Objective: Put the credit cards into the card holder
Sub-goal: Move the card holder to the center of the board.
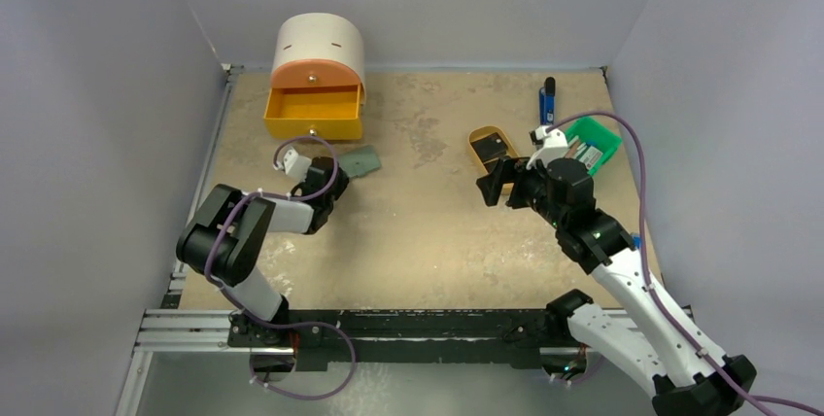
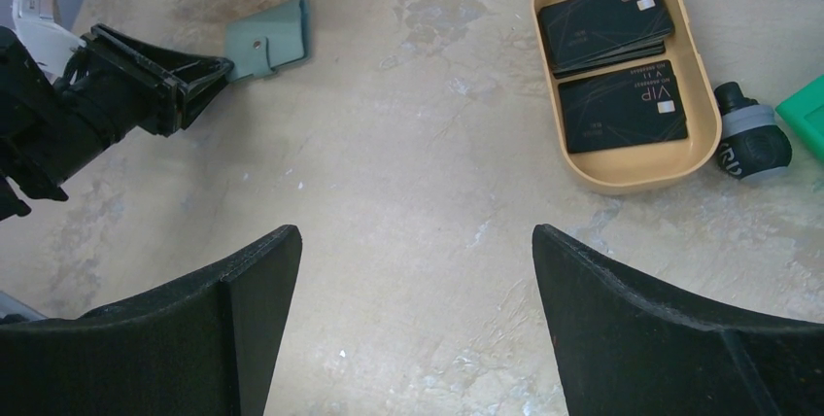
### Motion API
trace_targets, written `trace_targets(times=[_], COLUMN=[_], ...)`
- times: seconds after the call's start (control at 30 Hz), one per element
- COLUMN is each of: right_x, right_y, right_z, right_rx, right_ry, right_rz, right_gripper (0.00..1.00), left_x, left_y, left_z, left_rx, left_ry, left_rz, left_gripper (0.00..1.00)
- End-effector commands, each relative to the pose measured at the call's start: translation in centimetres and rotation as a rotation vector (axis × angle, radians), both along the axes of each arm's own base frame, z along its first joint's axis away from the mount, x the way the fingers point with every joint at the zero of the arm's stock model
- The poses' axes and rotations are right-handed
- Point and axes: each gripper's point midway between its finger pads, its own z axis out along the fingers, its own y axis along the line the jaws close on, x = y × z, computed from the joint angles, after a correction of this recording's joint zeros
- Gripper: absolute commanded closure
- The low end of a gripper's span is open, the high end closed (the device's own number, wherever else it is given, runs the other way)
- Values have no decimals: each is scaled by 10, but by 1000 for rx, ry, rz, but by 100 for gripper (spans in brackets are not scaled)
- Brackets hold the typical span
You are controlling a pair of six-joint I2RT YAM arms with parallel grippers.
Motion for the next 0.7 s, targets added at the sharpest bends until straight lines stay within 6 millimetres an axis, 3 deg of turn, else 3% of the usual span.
trace_targets(times=[0.0, 0.3, 0.53, 0.67], right_x=[0, -5, -8, -9], right_y=[-3, -7, -7, -5], right_z=[4, 2, 1, 0], right_rx=[-9, -11, -5, -12], right_ry=[-26, -24, -21, -14], right_rz=[-8, -14, -7, 6], right_gripper=[10, 10, 10, 10], left_x=[1, -7, -27, -45], left_y=[-3, -2, -6, -23], left_z=[1, 6, 11, 12], left_rx=[-9, -12, -58, -112], left_ry=[-8, -18, -26, -24], left_rz=[-17, -34, -68, -151], left_gripper=[80, 100, 100, 100])
